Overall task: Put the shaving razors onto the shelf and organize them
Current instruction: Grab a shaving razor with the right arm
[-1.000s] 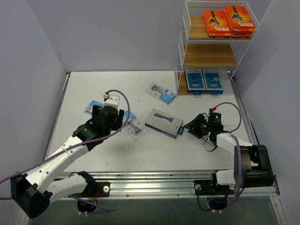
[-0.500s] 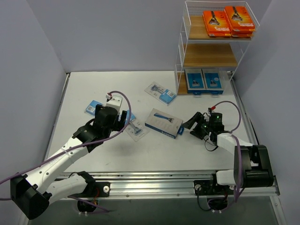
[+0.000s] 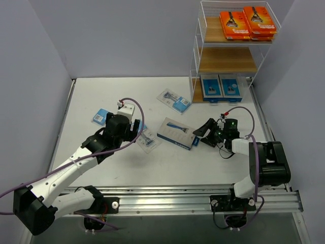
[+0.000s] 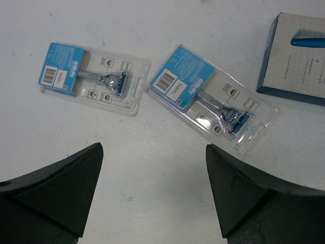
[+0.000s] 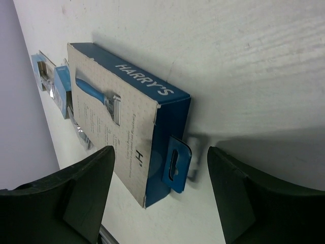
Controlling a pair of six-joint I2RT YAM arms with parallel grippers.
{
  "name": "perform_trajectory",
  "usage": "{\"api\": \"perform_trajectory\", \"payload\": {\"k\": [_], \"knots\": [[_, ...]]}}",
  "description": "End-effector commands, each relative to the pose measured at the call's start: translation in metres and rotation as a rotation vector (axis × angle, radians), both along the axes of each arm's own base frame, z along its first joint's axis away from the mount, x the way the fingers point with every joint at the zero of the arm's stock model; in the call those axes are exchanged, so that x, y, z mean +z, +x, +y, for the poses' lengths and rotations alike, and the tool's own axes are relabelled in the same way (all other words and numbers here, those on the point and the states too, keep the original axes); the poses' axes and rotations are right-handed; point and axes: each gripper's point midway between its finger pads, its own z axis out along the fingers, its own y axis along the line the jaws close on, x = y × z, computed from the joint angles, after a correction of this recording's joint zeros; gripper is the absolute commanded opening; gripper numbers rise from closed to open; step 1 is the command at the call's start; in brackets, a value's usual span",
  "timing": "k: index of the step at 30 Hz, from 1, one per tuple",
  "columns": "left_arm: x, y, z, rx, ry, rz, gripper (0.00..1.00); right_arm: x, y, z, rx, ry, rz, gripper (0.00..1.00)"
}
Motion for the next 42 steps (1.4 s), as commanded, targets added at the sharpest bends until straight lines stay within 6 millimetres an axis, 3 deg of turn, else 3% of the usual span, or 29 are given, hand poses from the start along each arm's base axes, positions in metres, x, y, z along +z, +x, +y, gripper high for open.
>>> {"api": "perform_trajectory", "payload": {"k": [1,11,21,25,27,32,42], "knots": [[0.028,0.007,-0.012,-0.003,-0.107,-0.056,0.91,-0.017,-0.005,0.005,0.029,-0.030,0.077,0.69],[0.062,0.012,-0.019,0.044,-0.185,-0.055,0.91,-0.019,-0.016,0.023,-0.009,0.001,0.086,0.67],[0.053,0.034,-0.039,0.024,-0.178,-0.046,0.91,-0.018,-0.023,0.022,-0.099,0.008,0.105,0.62],[0.035,0.028,-0.043,-0.005,-0.186,-0.025,0.91,-0.013,-0.027,0.027,-0.121,0.013,0.093,0.60],[0.036,0.025,-0.046,-0.030,-0.206,-0.023,0.91,-0.010,-0.027,0.028,-0.137,0.019,0.083,0.60],[0.056,0.020,-0.049,-0.067,-0.250,-0.053,0.91,-0.011,-0.032,0.024,-0.171,-0.009,0.081,0.60],[0.069,0.009,-0.044,-0.082,-0.291,-0.095,0.91,-0.020,-0.024,0.017,-0.205,-0.049,0.086,0.59]]}}
